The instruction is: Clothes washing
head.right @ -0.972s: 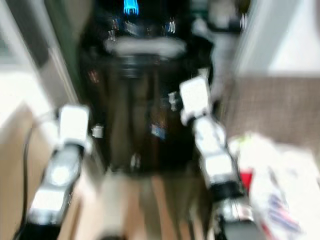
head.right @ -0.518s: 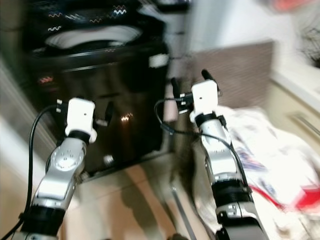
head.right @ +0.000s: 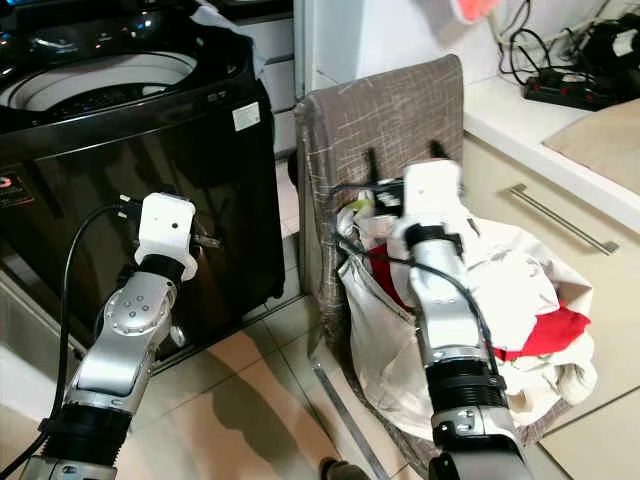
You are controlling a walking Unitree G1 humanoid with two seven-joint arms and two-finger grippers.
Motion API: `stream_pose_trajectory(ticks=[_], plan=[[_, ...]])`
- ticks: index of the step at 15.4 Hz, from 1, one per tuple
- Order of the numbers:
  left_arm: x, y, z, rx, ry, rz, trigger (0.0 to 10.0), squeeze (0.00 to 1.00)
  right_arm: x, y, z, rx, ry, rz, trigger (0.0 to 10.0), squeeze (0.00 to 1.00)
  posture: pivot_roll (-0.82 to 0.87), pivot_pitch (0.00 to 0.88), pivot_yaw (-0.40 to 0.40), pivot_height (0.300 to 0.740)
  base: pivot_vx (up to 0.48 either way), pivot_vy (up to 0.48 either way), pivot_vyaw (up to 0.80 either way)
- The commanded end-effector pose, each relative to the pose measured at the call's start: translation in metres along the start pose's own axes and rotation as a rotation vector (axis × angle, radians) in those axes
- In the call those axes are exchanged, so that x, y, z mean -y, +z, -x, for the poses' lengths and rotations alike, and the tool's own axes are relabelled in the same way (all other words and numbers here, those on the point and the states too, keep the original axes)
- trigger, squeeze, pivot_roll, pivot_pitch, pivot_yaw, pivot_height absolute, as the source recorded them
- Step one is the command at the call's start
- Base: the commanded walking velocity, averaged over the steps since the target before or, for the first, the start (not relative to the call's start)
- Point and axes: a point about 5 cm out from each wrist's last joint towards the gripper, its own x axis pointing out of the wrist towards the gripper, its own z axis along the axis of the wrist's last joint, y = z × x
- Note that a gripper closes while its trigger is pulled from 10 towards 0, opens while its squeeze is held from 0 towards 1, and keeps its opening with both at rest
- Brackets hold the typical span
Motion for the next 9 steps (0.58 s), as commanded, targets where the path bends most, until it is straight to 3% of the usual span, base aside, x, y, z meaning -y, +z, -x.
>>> stream_pose_trajectory(ticks=[1, 3, 6, 8, 9], plan=[[-0.002, 0.0, -0.003, 0.002, -0.011, -0.005, 10.0, 0.0, 0.014, 0.0, 0.0, -0.021, -0.097, -0.031, 10.0, 0.0, -0.11, 0.0, 0.061, 0.74, 0.0, 0.0, -0.65], [-0.004, 0.0, -0.003, 0.003, -0.02, -0.006, 10.0, 0.0, 0.027, -0.007, 0.007, -0.126, -0.213, -0.094, 10.0, 0.0, -0.11, 0.0, 0.064, 0.74, 0.0, 0.0, -0.68], [-0.004, 0.001, -0.004, 0.008, -0.031, -0.003, 10.0, 0.0, 0.026, -0.017, 0.015, -0.234, -0.243, -0.114, 10.0, 0.0, -0.13, 0.0, 0.072, 0.74, 0.0, 0.0, -0.64], [-0.005, 0.005, -0.005, 0.015, -0.038, 0.007, 10.0, 0.0, 0.041, -0.032, 0.016, -0.424, -0.353, -0.2, 10.0, 0.0, -0.13, 0.025, 0.079, 0.74, 0.0, 0.0, 0.0], [-0.005, 0.005, -0.004, 0.014, -0.04, 0.008, 10.0, 0.0, 0.044, -0.033, 0.017, -0.455, -0.365, -0.215, 10.0, 0.0, -0.13, 0.025, 0.079, 0.74, 0.0, 0.0, 0.0]])
